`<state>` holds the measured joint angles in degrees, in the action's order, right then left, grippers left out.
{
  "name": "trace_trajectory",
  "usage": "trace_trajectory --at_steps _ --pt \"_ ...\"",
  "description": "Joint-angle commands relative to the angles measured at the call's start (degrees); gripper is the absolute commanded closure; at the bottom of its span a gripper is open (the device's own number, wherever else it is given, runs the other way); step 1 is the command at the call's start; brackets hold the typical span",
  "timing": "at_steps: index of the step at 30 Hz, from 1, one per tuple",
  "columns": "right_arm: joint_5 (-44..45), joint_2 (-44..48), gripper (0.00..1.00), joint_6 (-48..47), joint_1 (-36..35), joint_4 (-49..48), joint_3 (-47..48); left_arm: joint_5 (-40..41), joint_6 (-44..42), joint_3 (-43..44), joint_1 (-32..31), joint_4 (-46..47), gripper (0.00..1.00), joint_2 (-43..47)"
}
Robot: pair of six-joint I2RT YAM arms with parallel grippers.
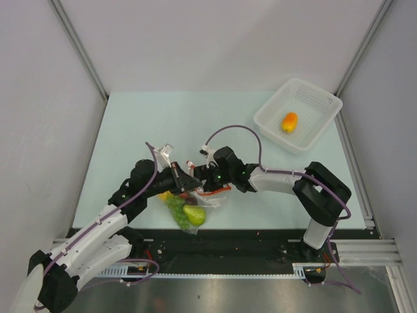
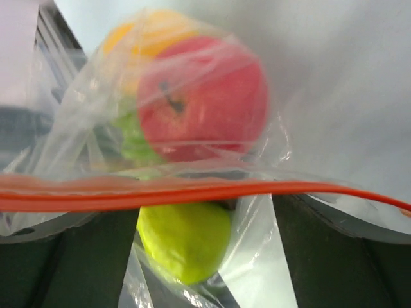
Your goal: Open the zip-top bag and remove the fake food
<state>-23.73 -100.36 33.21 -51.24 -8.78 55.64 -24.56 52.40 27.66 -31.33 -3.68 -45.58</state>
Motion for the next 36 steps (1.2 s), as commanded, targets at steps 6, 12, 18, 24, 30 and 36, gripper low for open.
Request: trace_trajectory --at_steps 6,12,18,24,30,36 --pt "-11.8 3.1 0.36 -9.6 -2.0 4.7 1.8 1.6 -1.2 5.1 0.3 -1.5 1.00 0.1" --pt "-13.8 2.9 0.46 -9.2 -4.2 1.3 -0.7 1.5 -1.9 5.3 0.4 -2.0 1.00 -0.6" --pt "-16.5 1.2 0.52 -7.0 -6.4 -2.9 -2.5 1.4 -0.2 3.5 0.3 -0.8 1.00 1.1" --pt "-19.0 0.9 0.34 -4.9 -7.1 -6.8 -4.0 1.5 -0.6 3.6 0.3 -1.8 1.00 1.3" --pt "-19.3 -1.0 0.29 -5.7 -9.1 -6.7 -4.1 1.4 -0.6 3.1 0.3 -1.9 1.00 1.5" --pt "-17.0 -4.8 0.27 -4.6 -9.3 -8.7 -4.4 1.7 -0.4 1.8 0.3 -1.9 1.00 2.3"
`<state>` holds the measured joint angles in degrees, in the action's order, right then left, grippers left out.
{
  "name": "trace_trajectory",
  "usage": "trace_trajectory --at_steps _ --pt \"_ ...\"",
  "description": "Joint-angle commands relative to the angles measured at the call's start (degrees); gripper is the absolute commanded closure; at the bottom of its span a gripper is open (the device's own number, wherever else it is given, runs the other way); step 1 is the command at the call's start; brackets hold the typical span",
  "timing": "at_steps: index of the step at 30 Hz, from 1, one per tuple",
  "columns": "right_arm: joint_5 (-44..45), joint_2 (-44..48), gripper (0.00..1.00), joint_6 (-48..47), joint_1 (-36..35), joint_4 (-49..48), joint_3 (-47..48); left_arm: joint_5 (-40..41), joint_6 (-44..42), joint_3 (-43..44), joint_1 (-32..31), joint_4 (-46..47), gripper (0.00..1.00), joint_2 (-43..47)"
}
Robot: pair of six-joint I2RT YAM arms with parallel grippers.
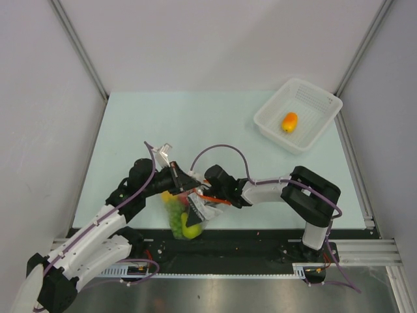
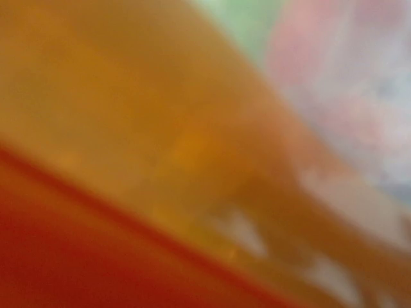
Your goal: Open the zip-top bag and remove the fake food
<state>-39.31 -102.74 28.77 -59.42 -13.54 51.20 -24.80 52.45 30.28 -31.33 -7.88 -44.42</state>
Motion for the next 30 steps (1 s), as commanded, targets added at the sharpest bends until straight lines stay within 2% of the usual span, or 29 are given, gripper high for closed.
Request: trace_trajectory --at_steps 1,5,8,11,14,15,17,18,24,30 --pt "-0.4 -2.7 0.27 0.1 -1.2 -4.0 0.3 1.9 -0.4 -1.2 0.4 2.3 1.00 1.2" --pt "1.1 -3.3 0.30 0.6 -1.1 -3.3 0.9 2.1 -0.3 -2.2 0.4 1.8 1.00 2.1" --pt "2.0 -3.3 0.37 1.3 -0.9 -3.7 0.9 2.5 -0.5 -2.2 0.4 1.0 1.00 2.7" --pt "2.3 -3.2 0.47 2.4 -0.7 -4.7 0.6 2.6 -0.5 -2.4 0.3 1.0 1.00 2.9" --pt "2.5 -2.1 0.62 3.4 -0.5 -5.0 0.3 2.6 -0.6 -2.1 0.4 0.9 1.00 2.9" --pt "2.9 -1.8 0.70 3.5 -0.3 -5.1 0.2 2.6 -0.7 -1.9 0.3 0.8 1.00 2.9" --pt "3.0 -0.2 0.77 4.1 0.2 -5.1 0.0 2.6 -0.8 -1.7 0.3 0.8 1.00 2.9" --pt "3.2 0.5 0.84 4.4 0.4 -5.0 0.0 2.6 -0.9 -1.1 0.4 0.8 1.00 2.9" --pt "4.7 5.2 0.96 5.1 3.3 -2.5 0.9 3.6 -3.3 3.7 0.4 -2.0 1.00 1.3" --pt "7.1 9.1 1.00 4.3 6.7 2.5 2.1 5.4 -5.8 6.1 1.0 -2.7 1.00 -1.3"
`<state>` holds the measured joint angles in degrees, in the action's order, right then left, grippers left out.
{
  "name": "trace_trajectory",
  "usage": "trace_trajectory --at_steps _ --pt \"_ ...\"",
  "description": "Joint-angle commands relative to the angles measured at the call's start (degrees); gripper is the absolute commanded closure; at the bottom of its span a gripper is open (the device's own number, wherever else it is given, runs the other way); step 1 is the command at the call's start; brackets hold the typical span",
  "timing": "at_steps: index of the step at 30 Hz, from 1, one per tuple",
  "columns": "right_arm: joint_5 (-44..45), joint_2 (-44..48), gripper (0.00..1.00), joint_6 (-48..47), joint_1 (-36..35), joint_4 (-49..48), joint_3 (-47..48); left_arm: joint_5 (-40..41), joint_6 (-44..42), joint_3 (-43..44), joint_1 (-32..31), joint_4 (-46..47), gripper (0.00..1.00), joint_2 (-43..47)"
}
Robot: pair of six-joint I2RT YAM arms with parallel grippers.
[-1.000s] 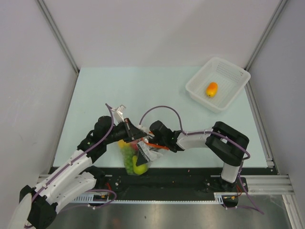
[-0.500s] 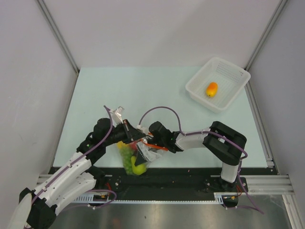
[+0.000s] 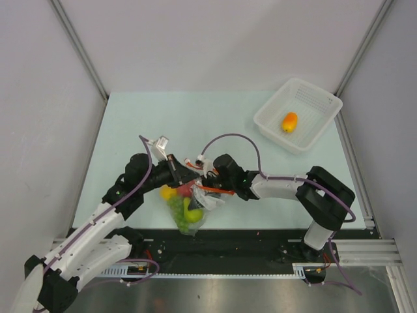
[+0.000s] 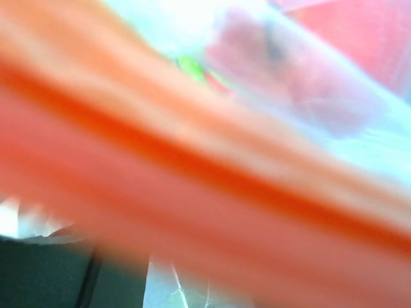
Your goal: Open the zip-top bag and remove the fake food
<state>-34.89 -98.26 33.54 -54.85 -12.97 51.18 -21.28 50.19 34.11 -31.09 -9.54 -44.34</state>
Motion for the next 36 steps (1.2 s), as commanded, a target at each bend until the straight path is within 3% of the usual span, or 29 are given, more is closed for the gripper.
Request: trace_trajectory --at_steps 1,10,21,30,36 --pt "3.2 5.1 1.00 -1.0 2.6 2.5 2.3 1.8 -3.5 2.1 0.9 -0.6 1.00 -1.8" --pt "10.9 12.7 1.00 -5.8 5.7 11.7 4.2 0.5 -3.2 -0.8 1.8 3.6 1.00 -5.7" --pt "17.5 22.7 1.00 -10.5 10.9 21.0 6.7 0.2 -3.0 -0.3 2.3 2.3 1.00 -4.0" --pt "17.7 28.5 1.00 -12.4 23.2 24.7 9.5 -0.2 -2.5 -0.4 2.4 2.5 1.00 -3.8" --pt "29.1 27.6 1.00 -12.1 37.4 28.3 12.4 -0.8 -2.4 -0.5 2.4 2.6 1.00 -3.4"
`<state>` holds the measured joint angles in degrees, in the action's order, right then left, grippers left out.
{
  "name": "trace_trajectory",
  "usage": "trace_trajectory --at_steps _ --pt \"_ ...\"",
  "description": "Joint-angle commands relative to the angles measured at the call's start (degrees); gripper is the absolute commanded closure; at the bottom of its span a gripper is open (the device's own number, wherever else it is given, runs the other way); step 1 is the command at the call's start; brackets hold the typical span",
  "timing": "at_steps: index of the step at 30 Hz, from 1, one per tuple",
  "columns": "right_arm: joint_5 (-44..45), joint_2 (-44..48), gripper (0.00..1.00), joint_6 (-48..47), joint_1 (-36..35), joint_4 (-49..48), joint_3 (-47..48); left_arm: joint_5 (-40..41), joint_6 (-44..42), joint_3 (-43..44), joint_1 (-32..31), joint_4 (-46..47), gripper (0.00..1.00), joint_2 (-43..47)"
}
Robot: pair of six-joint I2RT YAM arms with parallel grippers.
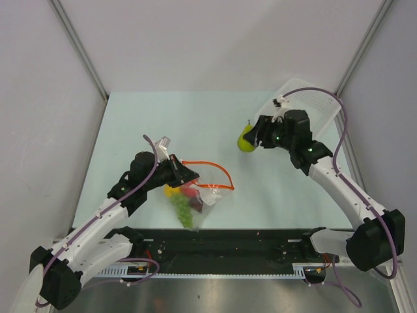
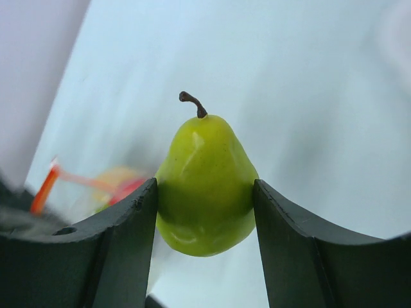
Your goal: Open the zip-top bag and remove the fake food
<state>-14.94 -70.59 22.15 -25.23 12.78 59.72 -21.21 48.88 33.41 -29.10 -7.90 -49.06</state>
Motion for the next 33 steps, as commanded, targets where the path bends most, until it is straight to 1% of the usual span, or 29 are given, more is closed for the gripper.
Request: trace_trajectory --at_steps 1,2,3,6,8,10,12,15,16,18,19,21,22,24,25,27,28,30,31,33 --pt "10.9 -1.7 1.00 -0.7 9.6 3.0 4.5 -0.8 -1.0 0.2 0.5 1.0 1.00 1.2" --pt "11.2 -2.7 0.99 -0.3 11.9 3.1 6.0 -0.9 -1.0 0.2 0.5 1.0 1.00 1.2" --pt "11.3 -3.9 0.99 0.1 15.9 3.2 6.6 -1.2 -1.0 0.3 0.5 1.0 1.00 1.2" --pt "10.6 -8.6 0.97 1.9 22.0 2.1 8.9 -1.4 -1.0 0.3 0.5 1.0 1.00 1.1" --pt "8.5 -12.5 0.97 3.2 27.5 1.7 9.8 -1.7 -1.0 0.5 0.5 1.3 1.00 0.8" --pt "7.6 -14.7 0.97 4.0 30.7 0.5 10.2 -2.0 -0.9 0.5 0.5 1.9 1.00 0.5" --pt "7.7 -17.4 0.97 4.3 31.7 -0.7 10.7 -2.3 -0.8 0.5 0.5 2.4 1.00 0.1" --pt "8.6 -20.8 0.94 3.9 32.4 2.1 13.8 -3.0 -0.5 0.3 0.5 3.1 1.00 -0.3" --pt "9.2 -21.2 0.91 3.6 32.4 2.6 14.5 -3.2 -0.4 0.1 0.5 3.4 1.00 -0.3" --pt "9.8 -21.4 0.87 3.4 32.4 3.1 14.5 -3.3 -0.1 -0.3 0.5 3.6 1.00 -0.1" --pt "10.5 -21.3 0.82 3.3 32.4 3.2 14.0 -3.4 -0.1 -0.4 0.5 3.7 1.00 0.1" --pt "11.2 -21.1 0.76 3.3 32.4 3.5 13.8 -3.4 0.2 -0.9 0.5 3.9 1.00 0.6" --pt "11.6 -21.1 0.68 3.2 32.4 3.5 13.7 -3.5 0.3 -1.1 0.5 4.5 1.00 0.9" --pt "11.6 -21.1 0.63 2.9 32.4 3.8 13.5 -3.7 0.9 -1.7 0.5 5.3 1.00 1.2" --pt "11.4 -21.2 0.56 2.8 32.4 3.9 13.6 -3.8 1.1 -1.9 0.5 6.0 1.00 1.5" --pt "11.3 -21.1 0.50 2.7 32.4 4.4 13.6 -4.1 1.5 -2.1 0.5 6.7 1.00 1.8" --pt "11.3 -21.1 0.43 2.7 32.4 4.5 13.5 -4.2 1.6 -2.2 0.5 6.8 1.00 2.0" --pt "11.4 -21.0 0.39 2.4 32.3 4.7 13.7 -4.4 1.7 -2.4 0.5 7.0 1.00 2.1" --pt "11.4 -21.0 0.36 2.3 32.2 5.1 13.8 -4.5 1.7 -2.4 0.5 6.8 1.00 2.2" --pt "11.9 -20.7 0.34 2.1 31.7 5.9 14.1 -4.5 1.7 -2.4 0.5 6.8 1.00 2.4"
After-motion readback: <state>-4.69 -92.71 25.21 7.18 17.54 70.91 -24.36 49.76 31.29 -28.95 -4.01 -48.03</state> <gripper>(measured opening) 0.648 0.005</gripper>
